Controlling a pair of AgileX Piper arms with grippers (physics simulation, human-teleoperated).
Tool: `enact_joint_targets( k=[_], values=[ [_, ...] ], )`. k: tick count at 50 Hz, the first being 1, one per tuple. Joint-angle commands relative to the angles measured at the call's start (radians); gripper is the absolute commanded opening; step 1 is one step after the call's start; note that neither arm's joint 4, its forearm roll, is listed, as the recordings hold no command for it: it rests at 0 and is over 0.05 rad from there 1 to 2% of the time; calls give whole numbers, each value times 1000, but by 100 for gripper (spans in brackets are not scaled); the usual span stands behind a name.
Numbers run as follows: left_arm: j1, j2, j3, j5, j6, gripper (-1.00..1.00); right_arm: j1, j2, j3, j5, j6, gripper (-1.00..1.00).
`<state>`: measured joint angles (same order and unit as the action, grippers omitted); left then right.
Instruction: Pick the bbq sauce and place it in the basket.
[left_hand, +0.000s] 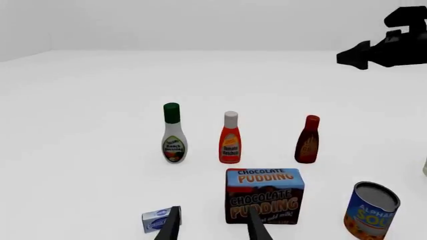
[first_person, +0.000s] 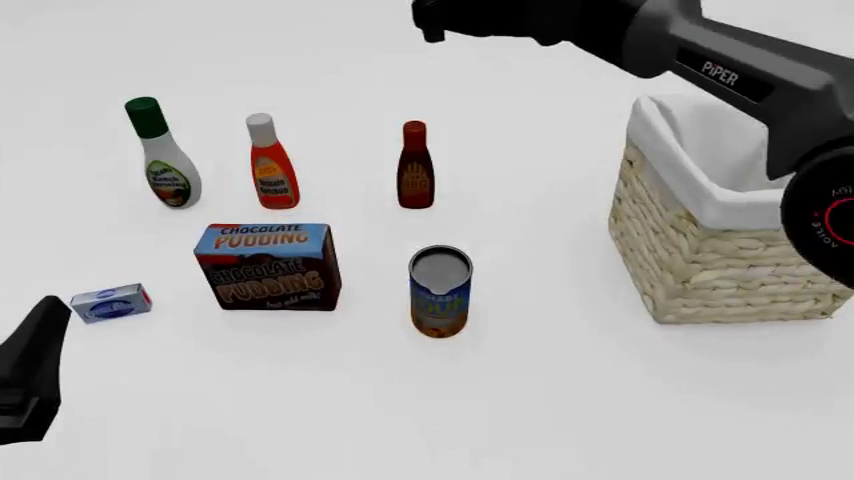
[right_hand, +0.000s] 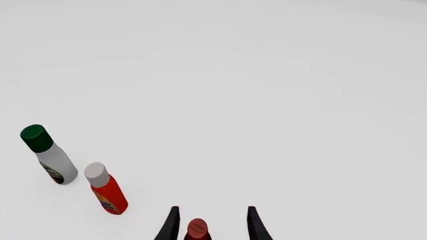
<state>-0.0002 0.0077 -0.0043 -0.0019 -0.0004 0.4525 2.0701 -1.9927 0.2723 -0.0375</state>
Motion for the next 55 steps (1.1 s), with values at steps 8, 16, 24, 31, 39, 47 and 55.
enact_joint_targets(
  k=[8,16,24,31,39,47,55],
  values=[
    [0,0,0,0,0,100,-4,145,-116,0,-3,100],
    [0,0,0,0,0,100,-3,219,-192,15,-4,100],
    [0,0,0,0,0,100,-3,296,-291,46,-2,100],
    [0,0,0,0,0,100,-1,399,-446,109,-6,100],
    [0,0,0,0,0,100,4,482,-559,161,-3,100],
    [0,0,0,0,0,100,17,469,-485,121,-1,100],
    [0,0,0,0,0,100,21,421,-364,61,1,100]
  ],
)
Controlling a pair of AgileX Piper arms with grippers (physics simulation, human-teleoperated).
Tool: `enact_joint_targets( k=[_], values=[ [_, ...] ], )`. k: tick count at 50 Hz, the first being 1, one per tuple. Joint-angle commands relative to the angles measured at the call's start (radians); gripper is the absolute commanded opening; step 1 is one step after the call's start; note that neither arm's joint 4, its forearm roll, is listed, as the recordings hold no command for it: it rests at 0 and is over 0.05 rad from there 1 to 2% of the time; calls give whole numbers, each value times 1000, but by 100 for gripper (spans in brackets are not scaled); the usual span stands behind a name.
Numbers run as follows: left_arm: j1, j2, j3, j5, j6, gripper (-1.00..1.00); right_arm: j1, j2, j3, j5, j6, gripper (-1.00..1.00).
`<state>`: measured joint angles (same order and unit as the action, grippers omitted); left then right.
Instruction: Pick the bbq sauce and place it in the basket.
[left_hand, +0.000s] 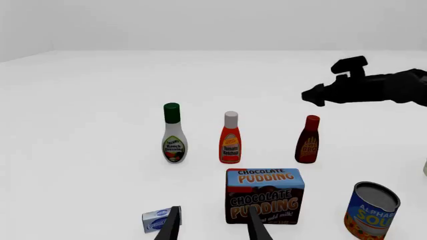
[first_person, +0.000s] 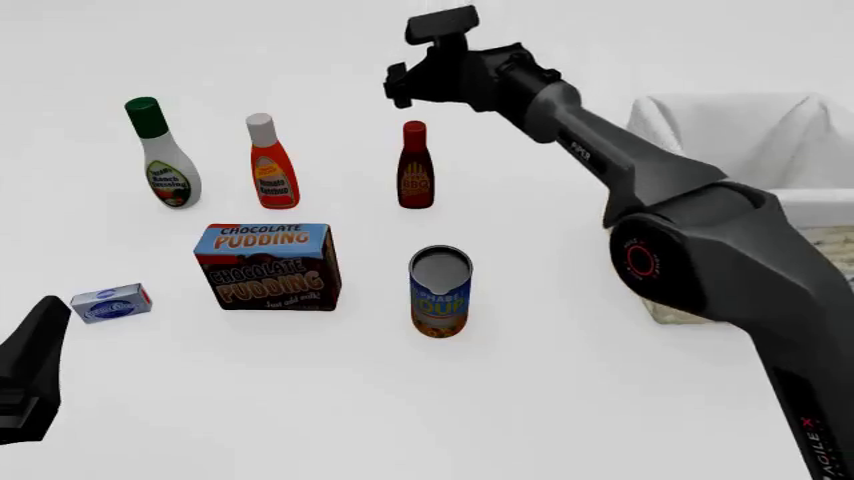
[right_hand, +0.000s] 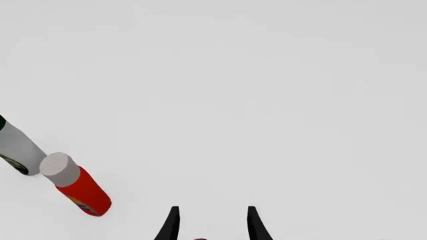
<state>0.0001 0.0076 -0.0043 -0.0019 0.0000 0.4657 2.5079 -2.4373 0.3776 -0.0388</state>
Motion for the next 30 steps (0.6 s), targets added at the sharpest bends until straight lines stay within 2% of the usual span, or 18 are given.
enact_joint_targets(
  k=[1,11,30],
  values=[
    [0,0,0,0,0,100,8,-24,97,-54,2,100],
    [0,0,0,0,0,100,13,-69,223,-118,10,100],
    [0,0,0,0,0,100,17,-94,330,-174,21,100]
  ],
)
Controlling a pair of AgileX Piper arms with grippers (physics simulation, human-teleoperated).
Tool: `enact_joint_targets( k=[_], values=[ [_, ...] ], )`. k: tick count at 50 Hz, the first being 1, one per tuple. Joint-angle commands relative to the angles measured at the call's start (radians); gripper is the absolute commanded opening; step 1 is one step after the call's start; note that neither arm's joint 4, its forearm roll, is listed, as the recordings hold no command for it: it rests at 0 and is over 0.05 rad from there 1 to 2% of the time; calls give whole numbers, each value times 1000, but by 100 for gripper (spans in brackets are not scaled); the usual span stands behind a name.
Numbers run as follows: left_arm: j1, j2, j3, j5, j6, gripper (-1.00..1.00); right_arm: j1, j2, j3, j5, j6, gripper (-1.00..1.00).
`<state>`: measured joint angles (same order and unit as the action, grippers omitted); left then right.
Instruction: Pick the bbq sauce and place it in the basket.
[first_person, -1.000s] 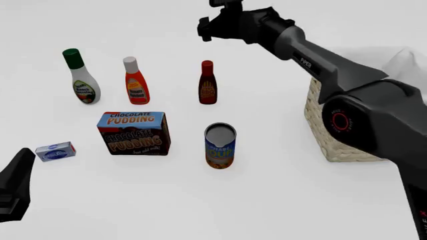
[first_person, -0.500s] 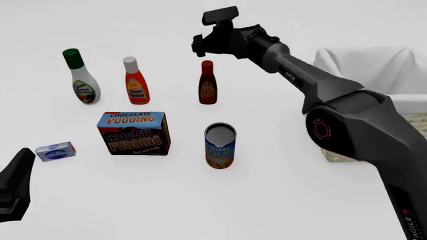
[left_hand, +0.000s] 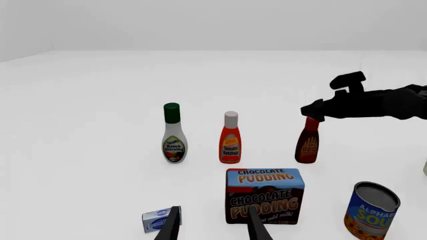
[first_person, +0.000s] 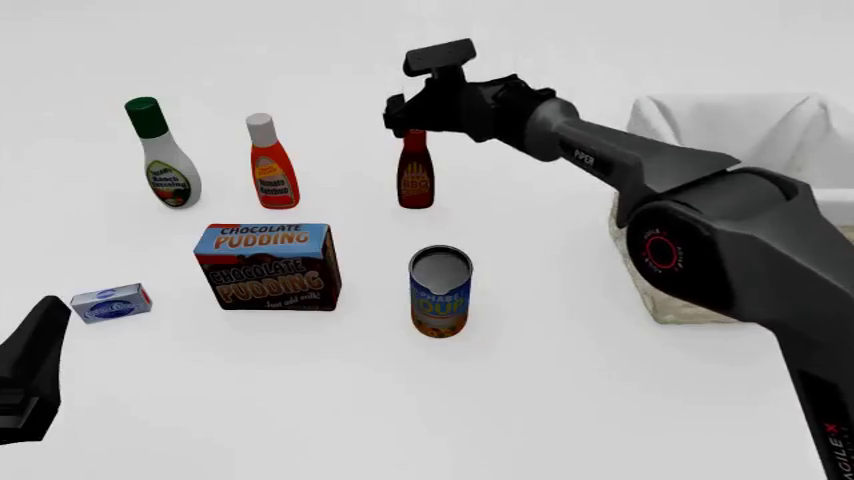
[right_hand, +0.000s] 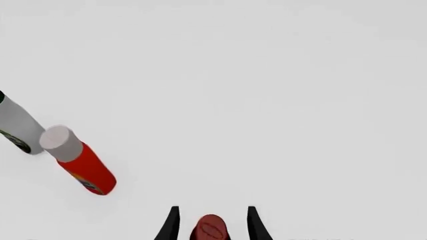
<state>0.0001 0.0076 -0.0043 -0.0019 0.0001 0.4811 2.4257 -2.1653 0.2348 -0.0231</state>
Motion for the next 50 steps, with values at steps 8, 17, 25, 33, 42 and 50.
enact_joint_targets(
  k=[8,17,25,33,42,50],
  values=[
    [0,0,0,0,0,100,0,9,45,-28,7,100],
    [0,0,0,0,0,100,-4,33,30,-24,11,100],
    [0,0,0,0,0,100,-3,27,58,-38,14,100],
    [0,0,0,0,0,100,-1,13,103,-61,18,100],
    [0,0,0,0,0,100,-1,59,33,-24,19,100],
    [0,0,0,0,0,100,-1,66,14,-17,14,-100]
  ],
)
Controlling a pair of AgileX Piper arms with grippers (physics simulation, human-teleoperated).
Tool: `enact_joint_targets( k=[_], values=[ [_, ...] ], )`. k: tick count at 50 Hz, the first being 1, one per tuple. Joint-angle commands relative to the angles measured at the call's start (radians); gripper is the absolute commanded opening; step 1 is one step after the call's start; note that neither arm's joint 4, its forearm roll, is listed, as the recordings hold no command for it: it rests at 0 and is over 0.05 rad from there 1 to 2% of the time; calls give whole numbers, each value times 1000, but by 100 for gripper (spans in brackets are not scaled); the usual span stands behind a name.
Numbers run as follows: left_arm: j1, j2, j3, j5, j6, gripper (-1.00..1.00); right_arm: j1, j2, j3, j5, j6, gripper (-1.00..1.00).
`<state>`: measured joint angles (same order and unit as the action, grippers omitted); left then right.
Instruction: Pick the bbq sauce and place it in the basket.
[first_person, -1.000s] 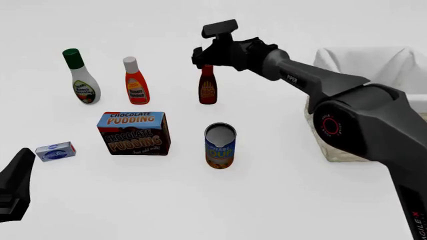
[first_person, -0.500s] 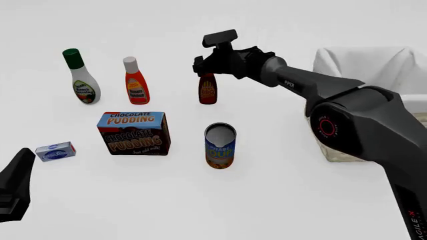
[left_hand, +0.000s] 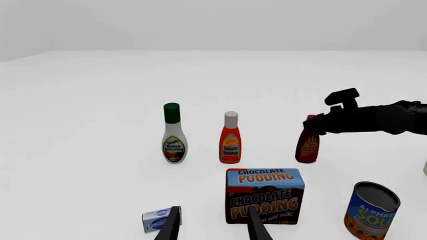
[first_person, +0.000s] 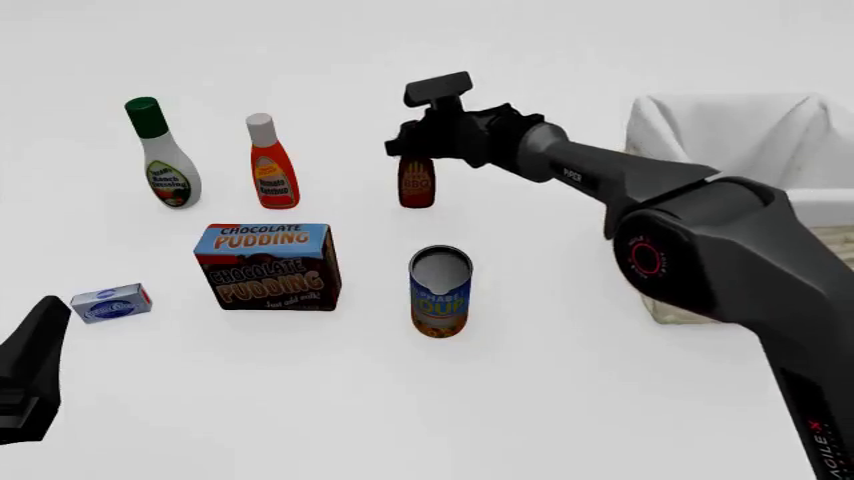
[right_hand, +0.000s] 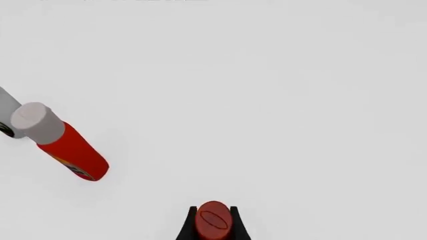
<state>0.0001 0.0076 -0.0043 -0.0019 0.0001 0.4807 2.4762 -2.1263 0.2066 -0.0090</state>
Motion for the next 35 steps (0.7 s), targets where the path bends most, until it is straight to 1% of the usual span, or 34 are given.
enact_joint_targets(
  k=[1,20,28,35],
  values=[
    [0,0,0,0,0,100,-1,15,-25,11,0,-100],
    [0,0,0,0,0,100,2,-7,-1,-3,-4,-100],
    [0,0,0,0,0,100,8,-58,39,-14,-3,-100],
    [0,0,0,0,0,100,9,-95,26,5,-15,-100]
  ],
)
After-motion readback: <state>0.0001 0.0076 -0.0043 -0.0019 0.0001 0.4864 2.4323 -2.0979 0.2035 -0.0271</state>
